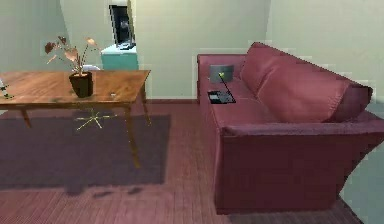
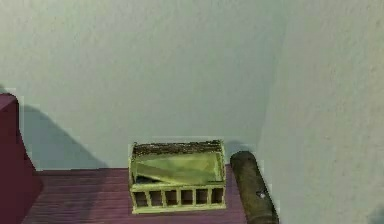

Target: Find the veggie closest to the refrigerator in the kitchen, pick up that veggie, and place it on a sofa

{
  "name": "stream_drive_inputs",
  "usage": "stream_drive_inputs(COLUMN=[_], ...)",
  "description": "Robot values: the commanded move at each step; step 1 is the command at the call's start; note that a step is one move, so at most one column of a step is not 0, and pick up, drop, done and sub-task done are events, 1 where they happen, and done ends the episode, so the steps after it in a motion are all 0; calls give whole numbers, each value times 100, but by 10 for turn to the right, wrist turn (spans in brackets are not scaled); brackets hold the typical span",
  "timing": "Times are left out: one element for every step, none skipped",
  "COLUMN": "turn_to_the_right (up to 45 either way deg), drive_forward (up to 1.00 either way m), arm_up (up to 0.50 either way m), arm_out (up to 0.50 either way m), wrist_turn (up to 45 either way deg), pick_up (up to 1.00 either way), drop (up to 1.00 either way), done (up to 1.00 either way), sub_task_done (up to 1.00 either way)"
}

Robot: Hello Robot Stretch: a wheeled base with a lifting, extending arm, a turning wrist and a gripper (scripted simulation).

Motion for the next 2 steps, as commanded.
stream_drive_inputs(turn_to_the_right=[-120, 0], drive_forward=[0, 80], arm_up=[0, 0], arm_out=[0, 0], wrist_turn=[0, 0], pick_up=[0, 0], drop=[0, 0], done=[0, 0], sub_task_done=[0, 0])
